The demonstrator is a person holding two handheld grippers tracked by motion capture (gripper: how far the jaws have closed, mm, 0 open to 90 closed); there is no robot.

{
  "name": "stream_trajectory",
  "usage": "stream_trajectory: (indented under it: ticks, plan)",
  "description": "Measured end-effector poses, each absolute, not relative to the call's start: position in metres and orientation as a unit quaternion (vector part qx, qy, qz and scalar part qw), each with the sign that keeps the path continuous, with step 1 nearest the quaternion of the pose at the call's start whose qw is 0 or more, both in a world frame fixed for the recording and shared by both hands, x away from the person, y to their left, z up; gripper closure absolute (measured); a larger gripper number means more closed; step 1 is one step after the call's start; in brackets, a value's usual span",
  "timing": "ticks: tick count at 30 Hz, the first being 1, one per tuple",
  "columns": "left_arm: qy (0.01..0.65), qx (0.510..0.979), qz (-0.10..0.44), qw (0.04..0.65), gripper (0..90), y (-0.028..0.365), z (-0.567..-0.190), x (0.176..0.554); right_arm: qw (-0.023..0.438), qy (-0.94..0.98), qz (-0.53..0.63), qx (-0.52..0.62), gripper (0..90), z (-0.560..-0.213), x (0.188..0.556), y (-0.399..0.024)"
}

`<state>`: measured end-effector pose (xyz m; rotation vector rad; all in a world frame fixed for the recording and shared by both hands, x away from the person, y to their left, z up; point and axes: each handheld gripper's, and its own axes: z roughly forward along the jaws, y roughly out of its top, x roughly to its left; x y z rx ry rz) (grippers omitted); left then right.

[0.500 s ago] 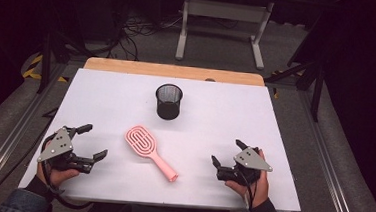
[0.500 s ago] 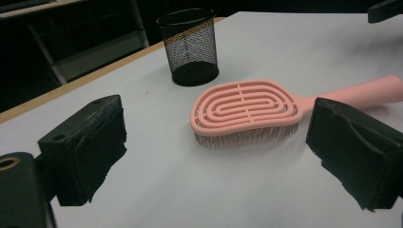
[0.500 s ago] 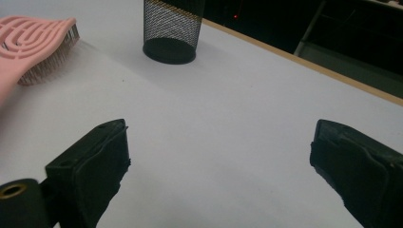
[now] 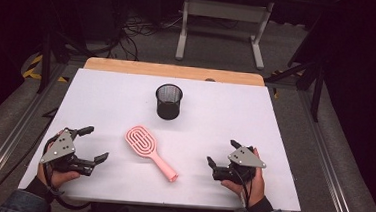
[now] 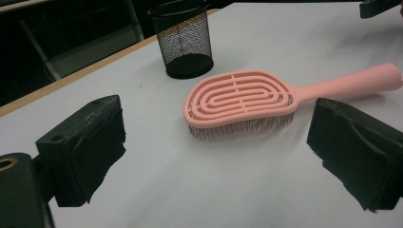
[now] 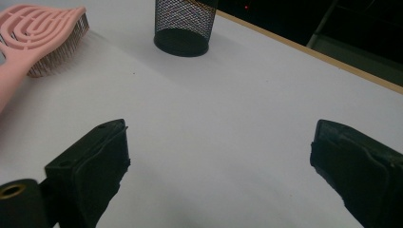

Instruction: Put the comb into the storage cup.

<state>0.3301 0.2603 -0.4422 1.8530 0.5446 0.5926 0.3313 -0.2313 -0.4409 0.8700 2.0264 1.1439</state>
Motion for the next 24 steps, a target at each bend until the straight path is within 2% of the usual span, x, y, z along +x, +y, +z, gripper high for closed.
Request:
stream_trajectory:
  ticks: [24]
  plan:
    - [0.215, 0.791, 0.238, 0.521, 11.5, 0.244, -0.445, 0.334, 0.322, 0.765, 0.441, 0.342, 6.4, -0.441, 0.335, -0.238]
